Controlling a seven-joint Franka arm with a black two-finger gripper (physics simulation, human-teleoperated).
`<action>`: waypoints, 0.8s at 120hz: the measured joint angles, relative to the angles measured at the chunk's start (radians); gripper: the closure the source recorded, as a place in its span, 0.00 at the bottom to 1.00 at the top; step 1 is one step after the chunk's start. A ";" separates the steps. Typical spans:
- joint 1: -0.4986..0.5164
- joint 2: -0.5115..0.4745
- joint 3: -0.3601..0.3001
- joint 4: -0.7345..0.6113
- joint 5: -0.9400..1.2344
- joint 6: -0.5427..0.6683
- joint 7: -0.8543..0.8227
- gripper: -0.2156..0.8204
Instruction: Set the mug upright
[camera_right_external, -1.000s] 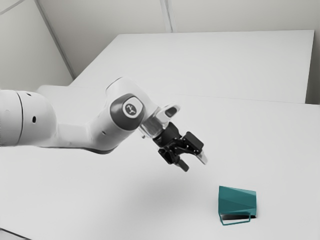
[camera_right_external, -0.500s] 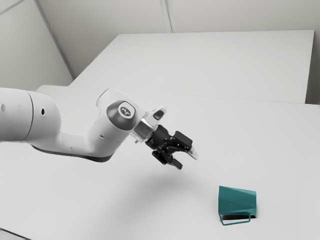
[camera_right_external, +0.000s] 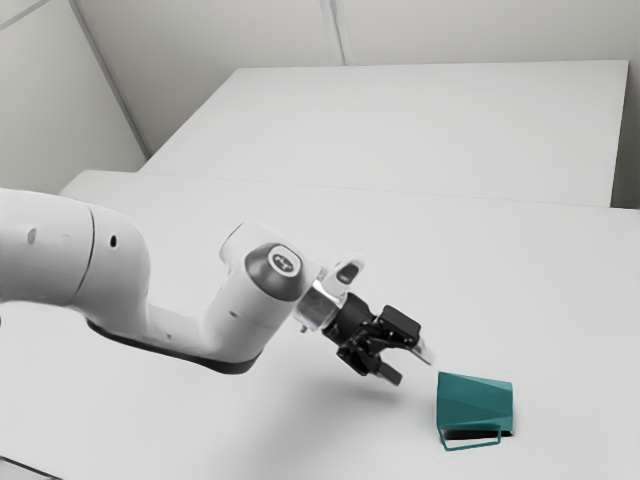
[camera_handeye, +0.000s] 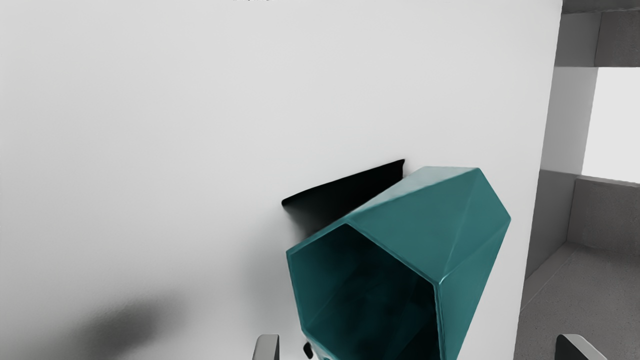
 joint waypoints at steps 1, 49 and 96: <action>0.001 0.003 0.000 0.001 -0.009 0.001 0.004 0.21; -0.057 0.093 -0.031 0.076 -0.145 0.038 0.129 0.21; -0.073 0.176 -0.032 0.155 -0.153 0.050 0.192 0.59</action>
